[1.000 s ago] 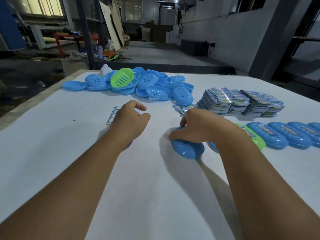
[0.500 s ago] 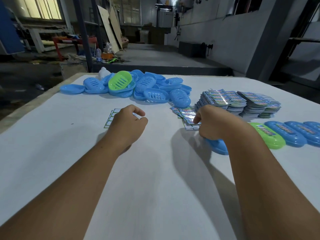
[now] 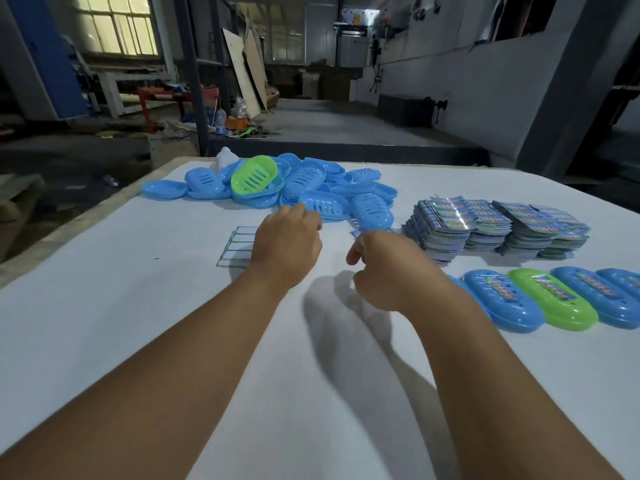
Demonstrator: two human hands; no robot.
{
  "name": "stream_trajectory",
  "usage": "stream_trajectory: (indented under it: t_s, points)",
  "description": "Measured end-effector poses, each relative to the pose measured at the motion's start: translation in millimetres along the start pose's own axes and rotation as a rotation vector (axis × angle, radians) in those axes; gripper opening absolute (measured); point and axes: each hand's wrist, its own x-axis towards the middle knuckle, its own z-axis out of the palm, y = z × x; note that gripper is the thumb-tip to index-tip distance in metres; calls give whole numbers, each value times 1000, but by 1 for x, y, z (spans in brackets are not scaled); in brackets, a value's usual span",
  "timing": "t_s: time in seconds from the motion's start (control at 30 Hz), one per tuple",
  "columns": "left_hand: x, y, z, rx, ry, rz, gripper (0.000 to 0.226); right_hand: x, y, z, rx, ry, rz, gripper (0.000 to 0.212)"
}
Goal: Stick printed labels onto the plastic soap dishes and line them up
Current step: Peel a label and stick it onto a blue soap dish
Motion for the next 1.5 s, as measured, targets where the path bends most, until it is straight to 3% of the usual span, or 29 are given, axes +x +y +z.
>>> stream_trajectory:
  t_s: [0.13, 0.27, 0.4, 0.67, 0.77, 0.9, 1.03, 1.27, 1.33, 1.5]
  points:
    - [27, 3, 19, 248, -18, 67, 29, 0, -1, 3, 14, 12, -33, 40]
    - [42, -4, 27, 356, -59, 46, 32, 3, 0, 6, 22, -20, -41, 44]
    - [45, -9, 26, 356, -65, 7, 25, 4, 2, 7, 81, -13, -18, 47]
    - [20, 1, 0, 215, 148, 138, 19, 10, 3, 15, 147, 114, -35, 43]
    - [6, 6, -13, -46, 224, 93, 21, 13, 3, 18, 184, 247, -78, 50]
    - [-17, 11, -33, -549, 222, -173, 23, 12, 0, 20, 201, 342, -184, 66]
    - [-31, 7, -50, -770, 74, -482, 26, 11, -5, 22, 201, 204, -275, 79]
    - [-38, 0, -62, -1111, -120, -819, 29, 7, -8, 29, 279, 69, -345, 70]
    - [-38, -2, -61, -977, -166, -740, 25, 9, -6, 31, 268, 73, -322, 69]
    - [-44, -13, -57, -540, -187, -313, 22, 11, 0, 34, 176, 13, -294, 63]
